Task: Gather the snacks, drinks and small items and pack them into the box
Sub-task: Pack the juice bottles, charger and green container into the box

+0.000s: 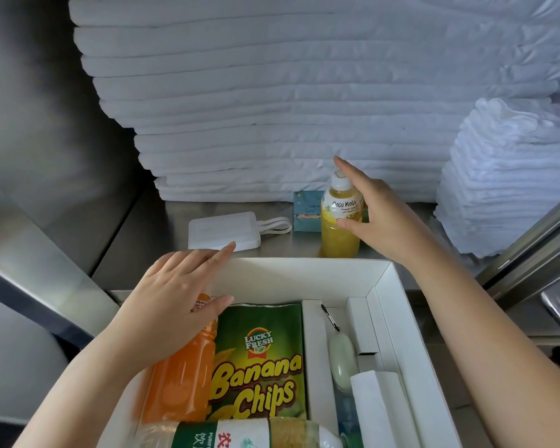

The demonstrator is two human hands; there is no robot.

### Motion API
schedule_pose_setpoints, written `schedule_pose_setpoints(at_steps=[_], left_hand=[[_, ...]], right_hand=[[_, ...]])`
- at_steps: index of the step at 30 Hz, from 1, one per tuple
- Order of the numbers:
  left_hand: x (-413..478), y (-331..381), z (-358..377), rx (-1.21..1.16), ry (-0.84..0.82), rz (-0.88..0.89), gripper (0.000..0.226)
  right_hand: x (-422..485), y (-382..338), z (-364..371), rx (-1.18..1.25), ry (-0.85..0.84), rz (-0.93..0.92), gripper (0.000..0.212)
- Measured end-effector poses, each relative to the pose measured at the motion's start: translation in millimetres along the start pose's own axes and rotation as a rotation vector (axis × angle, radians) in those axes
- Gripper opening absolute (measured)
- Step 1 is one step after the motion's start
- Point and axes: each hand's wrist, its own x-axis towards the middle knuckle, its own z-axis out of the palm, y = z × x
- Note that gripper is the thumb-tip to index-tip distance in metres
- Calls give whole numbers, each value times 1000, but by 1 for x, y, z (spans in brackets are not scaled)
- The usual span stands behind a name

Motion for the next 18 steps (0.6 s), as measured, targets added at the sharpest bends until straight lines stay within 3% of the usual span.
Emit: schedule_pose_setpoints(at_steps=[4,9,13,18], left_hand=[[0,0,1,-17,-22,-18,61],[-1,0,1,-60,-57,-47,61],[0,-1,1,-100,-68,-60,62],[0,-1,0,-128,-46,-52,59]], right_hand=[[-2,-1,5,-37,106,-23,94],[-7,-12,7,101,227,-20,76],[-12,-39,-7,301,382,-193,74],[-21,-70,-17,658,277,-230,74]])
